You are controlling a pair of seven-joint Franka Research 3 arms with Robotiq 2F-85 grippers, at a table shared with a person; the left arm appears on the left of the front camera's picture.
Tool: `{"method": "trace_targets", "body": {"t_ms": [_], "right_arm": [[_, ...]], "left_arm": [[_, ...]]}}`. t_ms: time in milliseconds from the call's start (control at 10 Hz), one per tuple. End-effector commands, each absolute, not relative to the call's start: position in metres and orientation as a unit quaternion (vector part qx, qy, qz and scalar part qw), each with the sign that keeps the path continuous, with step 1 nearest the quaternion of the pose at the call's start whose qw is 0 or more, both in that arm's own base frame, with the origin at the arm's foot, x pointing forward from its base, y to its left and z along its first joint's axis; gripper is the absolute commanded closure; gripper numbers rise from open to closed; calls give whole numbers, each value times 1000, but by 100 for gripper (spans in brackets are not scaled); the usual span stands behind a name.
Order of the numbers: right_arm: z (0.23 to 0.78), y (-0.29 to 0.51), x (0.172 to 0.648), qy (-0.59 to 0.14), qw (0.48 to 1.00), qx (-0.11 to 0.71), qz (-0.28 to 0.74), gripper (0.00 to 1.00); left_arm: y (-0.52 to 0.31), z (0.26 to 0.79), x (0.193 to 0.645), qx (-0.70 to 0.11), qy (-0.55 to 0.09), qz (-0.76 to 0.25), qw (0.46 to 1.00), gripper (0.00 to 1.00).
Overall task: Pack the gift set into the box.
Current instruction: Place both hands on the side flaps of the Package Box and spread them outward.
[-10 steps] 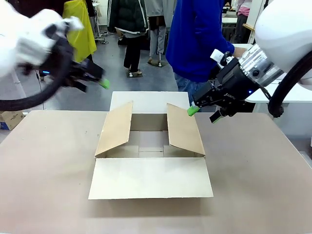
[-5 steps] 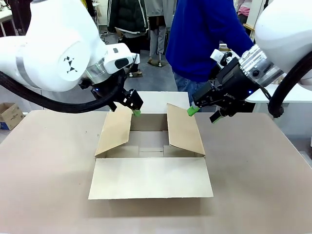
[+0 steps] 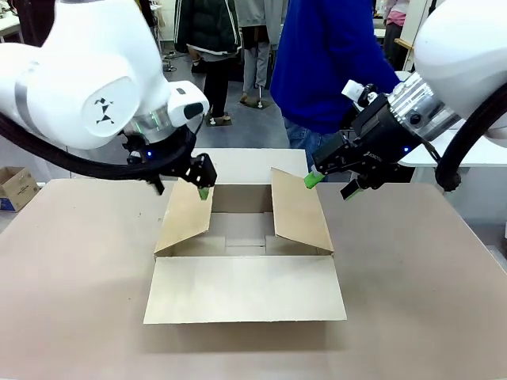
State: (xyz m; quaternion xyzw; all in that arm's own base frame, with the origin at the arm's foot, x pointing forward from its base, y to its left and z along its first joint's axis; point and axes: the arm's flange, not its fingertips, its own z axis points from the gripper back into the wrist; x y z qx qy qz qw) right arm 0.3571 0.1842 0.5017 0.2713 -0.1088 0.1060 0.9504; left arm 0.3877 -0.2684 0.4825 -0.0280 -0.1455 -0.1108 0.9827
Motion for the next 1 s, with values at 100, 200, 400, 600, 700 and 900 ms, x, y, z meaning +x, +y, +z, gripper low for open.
{"method": "trace_targets", "body": {"t_ms": [100,200,400,600,700,900], "right_arm": [[502,186,354,-112,954,261,94,0],[502,186,354,-112,954,261,94,0],[502,186,354,-112,954,261,94,0],[502,186,354,-112,954,261,94,0],[502,186,354,-112,954,261,94,0],[502,186,354,-112,954,261,94,0]], "left_arm": [[-313,492,390,25,-70,-62,995,0],[-327,491,399,26,-68,-76,994,0],[-353,481,427,124,-55,19,990,0],[-369,469,444,157,-56,35,985,0],[-374,461,456,169,-53,58,982,0],[-381,445,475,174,-42,54,982,0]]}}
